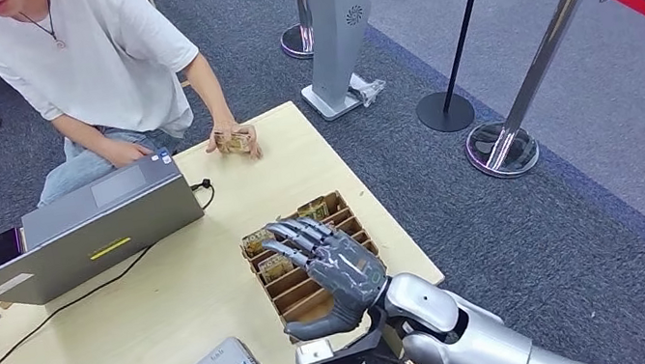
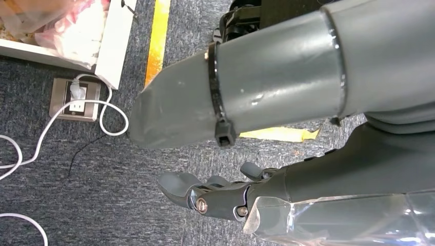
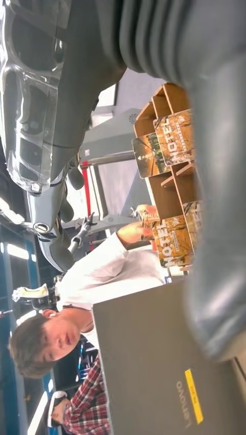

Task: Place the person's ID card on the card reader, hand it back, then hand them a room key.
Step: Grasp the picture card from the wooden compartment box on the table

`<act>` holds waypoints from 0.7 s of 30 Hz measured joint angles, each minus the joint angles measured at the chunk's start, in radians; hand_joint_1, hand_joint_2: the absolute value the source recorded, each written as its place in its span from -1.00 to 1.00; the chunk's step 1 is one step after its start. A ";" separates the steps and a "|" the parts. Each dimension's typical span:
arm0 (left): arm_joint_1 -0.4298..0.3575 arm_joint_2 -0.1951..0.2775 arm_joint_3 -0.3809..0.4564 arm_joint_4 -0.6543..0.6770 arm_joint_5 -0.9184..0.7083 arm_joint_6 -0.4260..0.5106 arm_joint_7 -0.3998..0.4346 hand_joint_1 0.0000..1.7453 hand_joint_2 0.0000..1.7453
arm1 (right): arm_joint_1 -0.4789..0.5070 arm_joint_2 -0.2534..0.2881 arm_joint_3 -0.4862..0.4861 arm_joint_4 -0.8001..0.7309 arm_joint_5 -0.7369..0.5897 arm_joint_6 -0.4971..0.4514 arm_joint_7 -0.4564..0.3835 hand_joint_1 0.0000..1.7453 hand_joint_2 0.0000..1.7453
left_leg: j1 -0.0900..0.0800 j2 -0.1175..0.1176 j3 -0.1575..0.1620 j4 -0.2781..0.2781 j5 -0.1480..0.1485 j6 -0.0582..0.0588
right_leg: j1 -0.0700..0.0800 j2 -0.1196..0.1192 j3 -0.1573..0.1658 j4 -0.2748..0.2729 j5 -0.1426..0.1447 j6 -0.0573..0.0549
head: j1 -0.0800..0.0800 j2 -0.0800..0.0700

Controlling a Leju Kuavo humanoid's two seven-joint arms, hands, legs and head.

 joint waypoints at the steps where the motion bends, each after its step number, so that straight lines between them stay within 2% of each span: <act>1: 0.000 0.000 0.000 0.000 0.000 0.000 0.000 -1.00 -1.00 | -0.007 0.000 0.001 0.009 0.004 0.000 0.000 -1.00 1.00 | 0.000 0.000 0.000 0.000 0.000 0.000 | 0.000 0.000 0.000 0.000 0.000 0.000 | 0.000 0.000; 12: 0.000 0.000 0.000 0.000 -0.003 0.000 0.000 -1.00 -1.00 | -0.042 0.001 0.006 0.064 0.008 -0.002 0.000 -1.00 1.00 | 0.000 0.000 0.000 0.000 0.000 0.000 | 0.000 0.000 0.000 0.000 0.000 0.000 | 0.000 0.000; 21: -0.001 -0.001 0.000 0.000 -0.023 0.000 0.000 -1.00 -1.00 | -0.134 0.008 0.023 0.193 -0.009 -0.033 0.011 -1.00 1.00 | 0.000 0.000 0.000 0.000 0.000 0.000 | 0.000 0.000 0.000 0.000 0.000 0.000 | 0.000 0.000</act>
